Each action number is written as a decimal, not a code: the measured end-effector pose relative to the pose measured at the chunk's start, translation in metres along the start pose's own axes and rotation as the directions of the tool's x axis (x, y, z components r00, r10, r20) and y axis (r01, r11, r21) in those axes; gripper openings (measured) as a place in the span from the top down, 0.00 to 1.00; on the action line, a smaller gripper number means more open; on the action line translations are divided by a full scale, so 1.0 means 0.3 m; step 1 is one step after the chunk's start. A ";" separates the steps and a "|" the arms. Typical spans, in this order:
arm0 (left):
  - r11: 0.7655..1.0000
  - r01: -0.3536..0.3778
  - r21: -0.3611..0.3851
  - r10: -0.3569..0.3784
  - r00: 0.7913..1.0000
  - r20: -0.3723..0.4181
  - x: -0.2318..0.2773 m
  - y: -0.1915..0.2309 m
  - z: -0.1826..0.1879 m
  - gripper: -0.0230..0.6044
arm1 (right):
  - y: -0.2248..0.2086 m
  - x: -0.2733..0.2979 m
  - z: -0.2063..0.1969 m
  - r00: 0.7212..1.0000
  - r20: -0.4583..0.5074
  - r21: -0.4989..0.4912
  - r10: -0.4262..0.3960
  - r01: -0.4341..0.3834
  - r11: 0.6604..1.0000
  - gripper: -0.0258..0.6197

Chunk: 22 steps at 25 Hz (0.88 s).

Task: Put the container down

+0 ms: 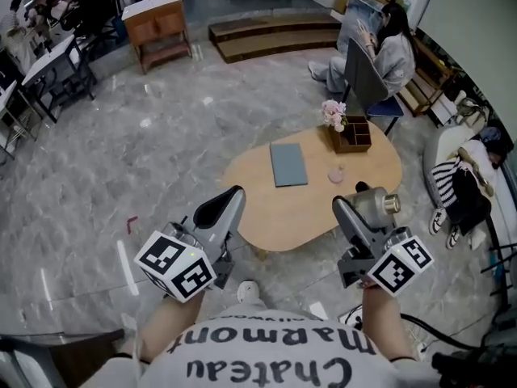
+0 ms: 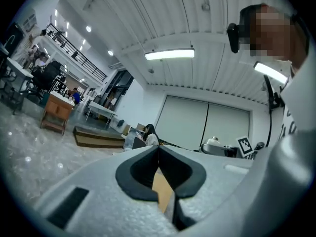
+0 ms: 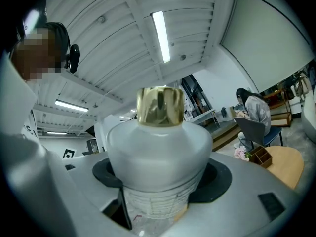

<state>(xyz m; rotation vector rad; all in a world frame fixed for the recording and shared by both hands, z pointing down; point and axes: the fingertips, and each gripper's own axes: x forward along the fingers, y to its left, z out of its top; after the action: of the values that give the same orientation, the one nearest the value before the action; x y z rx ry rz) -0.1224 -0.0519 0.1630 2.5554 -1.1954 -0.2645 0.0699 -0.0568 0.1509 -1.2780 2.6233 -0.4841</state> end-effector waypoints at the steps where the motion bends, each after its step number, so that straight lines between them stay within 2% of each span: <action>1: 1.000 0.010 0.002 -0.010 1.000 -0.001 0.030 0.032 0.014 0.94 | -0.010 0.039 0.008 1.000 0.006 0.000 -0.001 0.001 1.000 0.45; 7: 0.996 0.083 -0.016 -0.083 0.997 -0.010 0.195 0.155 0.051 0.94 | -0.058 0.184 0.015 0.999 0.021 0.001 -0.026 0.026 1.000 0.45; 14: 0.981 0.186 -0.062 -0.187 0.982 -0.014 0.342 0.158 0.038 0.94 | -0.133 0.253 0.005 0.993 -0.013 0.005 -0.118 0.118 0.993 0.45; 18: 0.976 0.199 -0.087 -0.204 0.978 -0.052 0.403 0.144 -0.031 0.94 | -0.195 0.251 -0.037 0.987 -0.067 -0.014 -0.148 0.147 0.989 0.45; 22: 0.981 0.175 -0.079 -0.184 0.976 -0.114 0.443 0.161 -0.124 0.94 | -0.287 0.259 -0.132 0.980 -0.124 0.026 -0.156 0.161 0.987 0.45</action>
<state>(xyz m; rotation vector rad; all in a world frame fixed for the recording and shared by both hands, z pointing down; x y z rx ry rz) -0.0616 -0.1764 0.2099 2.5810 -0.8979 -0.1836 0.0731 -0.1595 0.2177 -1.4985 2.6077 -0.6514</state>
